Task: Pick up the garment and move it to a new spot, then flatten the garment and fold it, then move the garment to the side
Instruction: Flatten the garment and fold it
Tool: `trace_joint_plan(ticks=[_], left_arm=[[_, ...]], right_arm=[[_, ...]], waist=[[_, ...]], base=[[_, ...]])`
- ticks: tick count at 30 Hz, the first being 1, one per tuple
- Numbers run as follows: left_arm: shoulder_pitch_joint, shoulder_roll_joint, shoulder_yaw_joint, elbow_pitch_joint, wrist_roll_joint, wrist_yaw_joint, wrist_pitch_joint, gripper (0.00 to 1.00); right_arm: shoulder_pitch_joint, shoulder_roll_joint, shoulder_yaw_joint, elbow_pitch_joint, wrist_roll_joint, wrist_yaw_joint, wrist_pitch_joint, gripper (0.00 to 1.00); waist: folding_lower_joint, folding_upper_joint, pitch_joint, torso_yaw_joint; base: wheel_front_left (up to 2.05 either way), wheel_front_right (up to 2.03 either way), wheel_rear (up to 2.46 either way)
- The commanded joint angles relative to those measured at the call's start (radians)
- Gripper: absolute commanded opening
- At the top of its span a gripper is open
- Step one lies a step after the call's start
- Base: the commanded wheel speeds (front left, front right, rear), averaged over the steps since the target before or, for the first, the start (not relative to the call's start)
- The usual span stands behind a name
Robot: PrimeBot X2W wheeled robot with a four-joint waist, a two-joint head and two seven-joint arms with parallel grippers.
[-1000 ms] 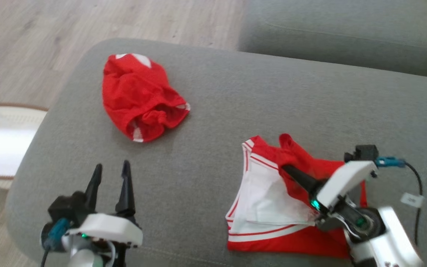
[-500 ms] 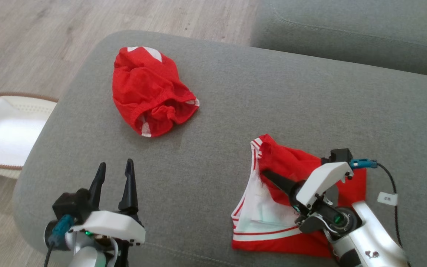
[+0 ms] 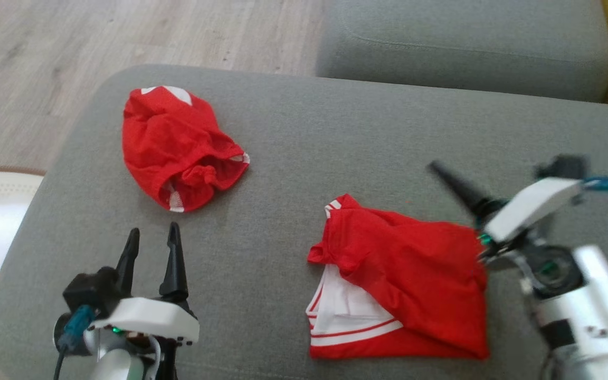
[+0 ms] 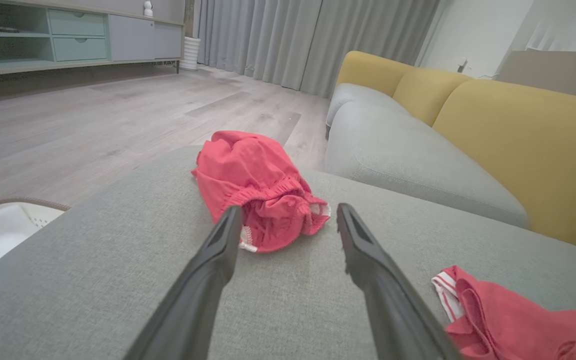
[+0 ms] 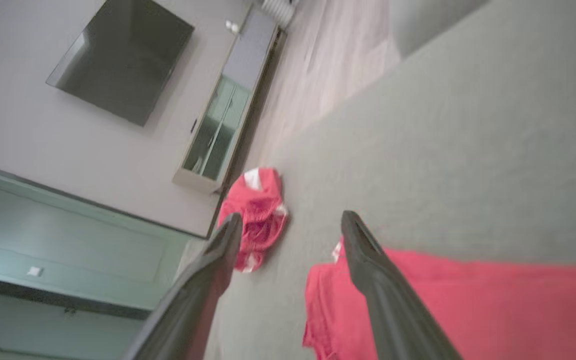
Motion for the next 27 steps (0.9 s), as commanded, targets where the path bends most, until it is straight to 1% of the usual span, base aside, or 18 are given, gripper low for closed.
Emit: trace_joint_plan(ticks=[1,4,5,7,8,9,10,12,14,17,21,24,25,27], left_arm=[[-0.029,0.013,0.034,-0.038,0.003,0.006,-0.012,1.00],[-0.028,0.009,0.034,-0.044,0.003,0.006,-0.012,1.00],[-0.029,0.007,0.036,-0.044,0.002,0.003,-0.013,1.00],[-0.030,0.004,0.036,-0.043,0.001,0.001,-0.013,1.00],[-0.030,0.002,0.036,-0.042,0.002,0.001,-0.013,1.00],[-0.031,0.000,0.036,-0.042,0.003,0.000,-0.013,1.00],[-0.032,-0.001,0.036,-0.041,0.003,-0.002,-0.013,1.00],[-0.034,-0.004,0.037,-0.038,0.004,-0.005,-0.013,1.00],[-0.036,-0.006,0.038,-0.036,0.006,-0.008,-0.013,1.00],[-0.036,-0.010,0.043,-0.037,0.009,-0.010,-0.013,1.00],[-0.026,-0.015,0.057,-0.048,0.014,-0.008,-0.013,1.00],[-0.023,-0.019,0.069,-0.056,0.018,-0.010,-0.013,1.00],[-0.024,-0.023,0.078,-0.063,0.024,-0.015,-0.013,1.00],[-0.027,-0.024,0.087,-0.068,0.027,-0.019,-0.013,1.00]], right_arm=[[-0.043,-0.032,-0.012,-0.074,-0.036,-0.001,-0.027,1.00],[-0.009,-0.084,-0.025,-0.156,-0.111,-0.001,-0.047,1.00],[0.030,-0.092,-0.035,-0.183,-0.136,-0.001,-0.048,1.00],[0.068,-0.082,-0.041,-0.190,-0.142,-0.001,-0.032,1.00],[0.086,-0.073,-0.041,-0.189,-0.144,-0.001,-0.021,0.91],[0.102,-0.062,-0.041,-0.183,-0.147,-0.001,-0.009,0.39],[0.115,-0.048,-0.041,-0.174,-0.151,-0.001,0.002,0.00],[0.133,-0.026,-0.039,-0.156,-0.169,-0.001,0.018,0.00],[0.137,-0.006,-0.042,-0.157,-0.188,-0.001,0.009,0.00],[0.139,0.008,-0.040,-0.214,-0.203,-0.001,-0.034,0.00],[0.154,-0.034,-0.029,-0.314,-0.252,-0.001,-0.113,0.00],[0.165,-0.080,-0.023,-0.383,-0.288,-0.001,-0.177,0.00],[0.172,-0.126,-0.030,-0.435,-0.330,-0.001,-0.258,0.00],[0.177,-0.157,-0.035,-0.461,-0.368,-0.001,-0.316,0.00]], waist=[[0.0000,0.0000,-0.001,-0.007],[0.0000,0.0000,0.004,-0.010],[0.0000,0.0000,0.008,-0.010],[0.0000,0.0000,0.010,-0.009],[0.0000,0.0000,0.011,-0.007],[0.0000,0.0000,0.011,-0.006],[0.0000,0.0000,0.011,-0.004],[0.0000,0.0000,0.012,0.001],[0.0000,0.0000,0.012,0.006],[0.0000,0.0000,0.012,0.008],[0.0000,0.0000,0.012,-0.005],[0.0000,0.0000,0.013,-0.025],[0.0000,0.0000,0.015,-0.050],[0.0000,0.0000,0.018,-0.068]], base=[[0.00,0.00,0.00],[0.00,0.00,0.00],[0.00,0.00,0.00],[0.00,0.00,0.00],[0.00,0.00,0.00],[0.00,0.00,0.00],[0.00,0.00,0.00],[0.00,0.00,0.00],[0.00,0.00,0.00],[0.00,0.00,0.00],[0.00,0.00,0.00],[0.00,0.00,0.00],[0.00,0.00,0.00],[0.00,0.00,0.00]])
